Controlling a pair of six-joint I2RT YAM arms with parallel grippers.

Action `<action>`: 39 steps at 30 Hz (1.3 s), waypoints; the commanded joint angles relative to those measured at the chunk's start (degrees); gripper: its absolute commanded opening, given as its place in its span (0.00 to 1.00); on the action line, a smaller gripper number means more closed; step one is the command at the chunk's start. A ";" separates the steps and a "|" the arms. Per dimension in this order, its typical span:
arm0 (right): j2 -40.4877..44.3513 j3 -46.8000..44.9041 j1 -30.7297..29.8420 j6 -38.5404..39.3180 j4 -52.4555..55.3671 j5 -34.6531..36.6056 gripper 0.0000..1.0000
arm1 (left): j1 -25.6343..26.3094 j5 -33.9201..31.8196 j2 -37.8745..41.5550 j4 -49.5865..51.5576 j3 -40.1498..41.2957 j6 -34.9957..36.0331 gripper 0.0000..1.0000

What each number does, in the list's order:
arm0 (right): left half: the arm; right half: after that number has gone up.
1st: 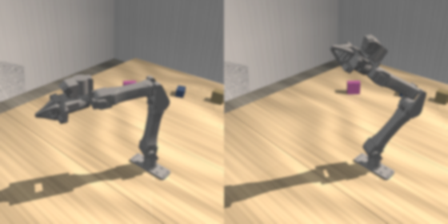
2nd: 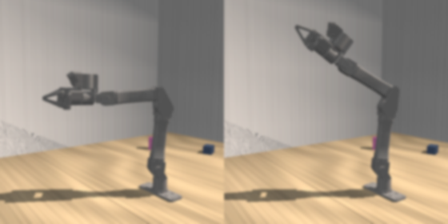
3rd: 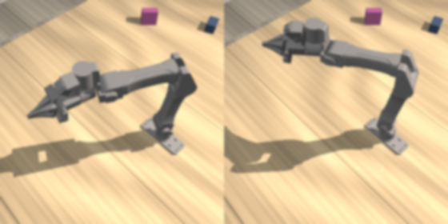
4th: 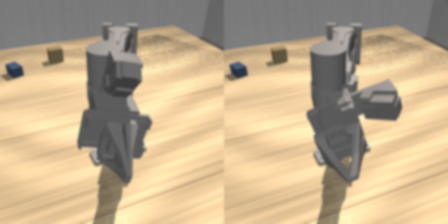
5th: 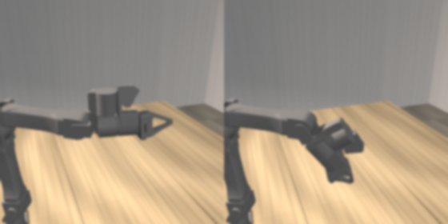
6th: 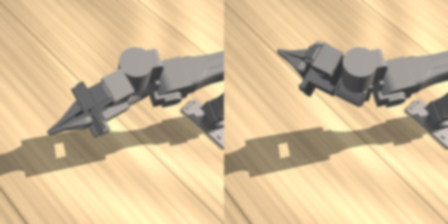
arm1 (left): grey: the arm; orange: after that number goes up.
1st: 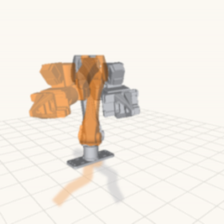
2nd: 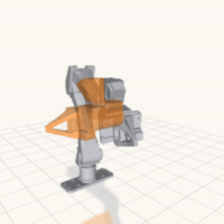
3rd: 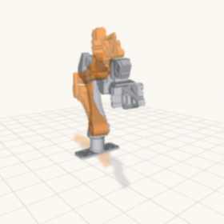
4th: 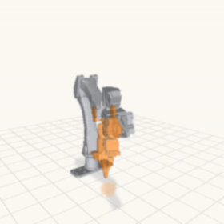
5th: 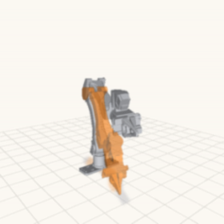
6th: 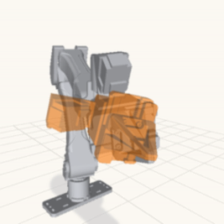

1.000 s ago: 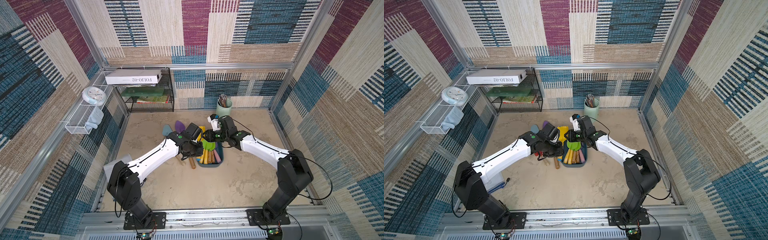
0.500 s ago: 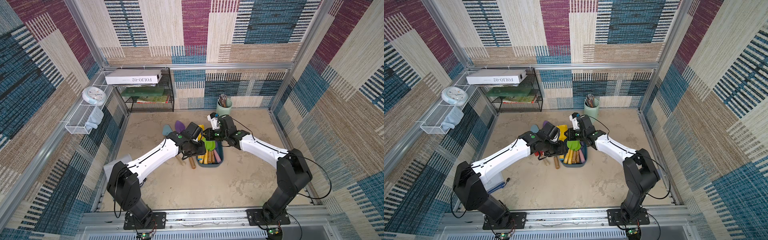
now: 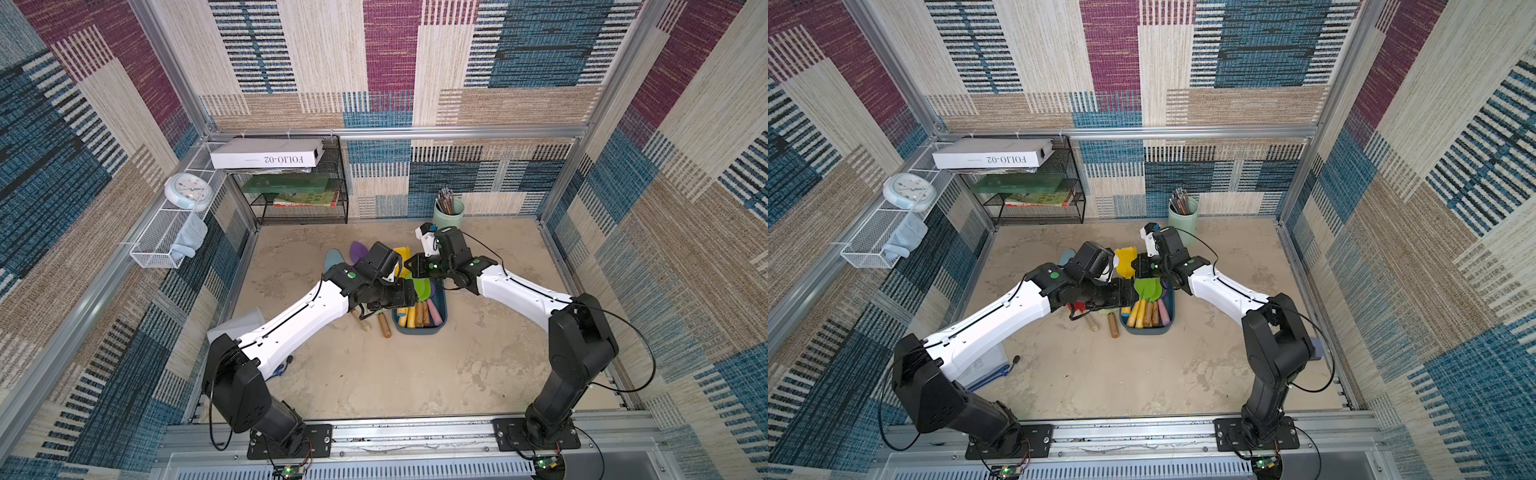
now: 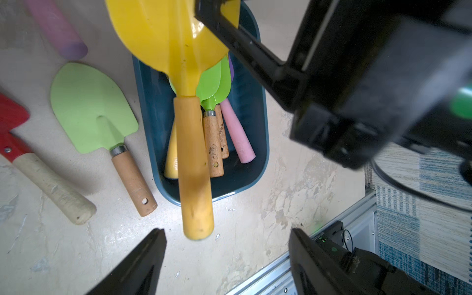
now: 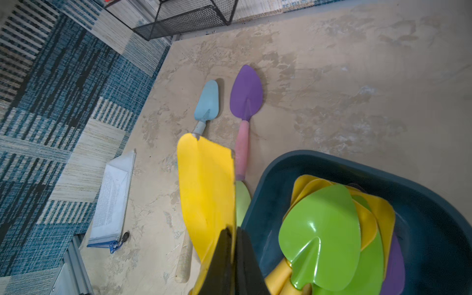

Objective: Put the shovel into the storage box
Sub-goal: Pick up the shovel from the center of the board, then place the shovel in the storage box.

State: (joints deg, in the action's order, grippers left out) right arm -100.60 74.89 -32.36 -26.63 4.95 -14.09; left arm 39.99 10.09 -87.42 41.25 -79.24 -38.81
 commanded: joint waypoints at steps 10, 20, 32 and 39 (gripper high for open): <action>-4.83 0.87 1.57 2.75 -2.24 1.25 0.00 | 0.00 -3.89 7.46 -5.33 5.19 2.59 0.91; -7.42 -0.69 1.89 3.60 -5.35 2.88 0.00 | 0.00 -4.66 11.03 -7.78 7.87 3.81 0.91; -8.98 -3.06 1.90 2.99 -7.91 2.58 0.00 | -0.05 -4.52 11.26 -8.82 9.00 4.17 0.91; -9.50 -4.62 1.90 2.65 -8.46 2.68 0.00 | 0.00 -3.50 10.08 -9.16 8.94 3.99 0.91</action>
State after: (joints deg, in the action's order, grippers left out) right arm -109.65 70.57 -30.44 -23.81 -2.28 -11.62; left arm 39.99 5.93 -76.99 33.36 -70.17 -35.57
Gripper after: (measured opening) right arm 0.051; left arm 0.914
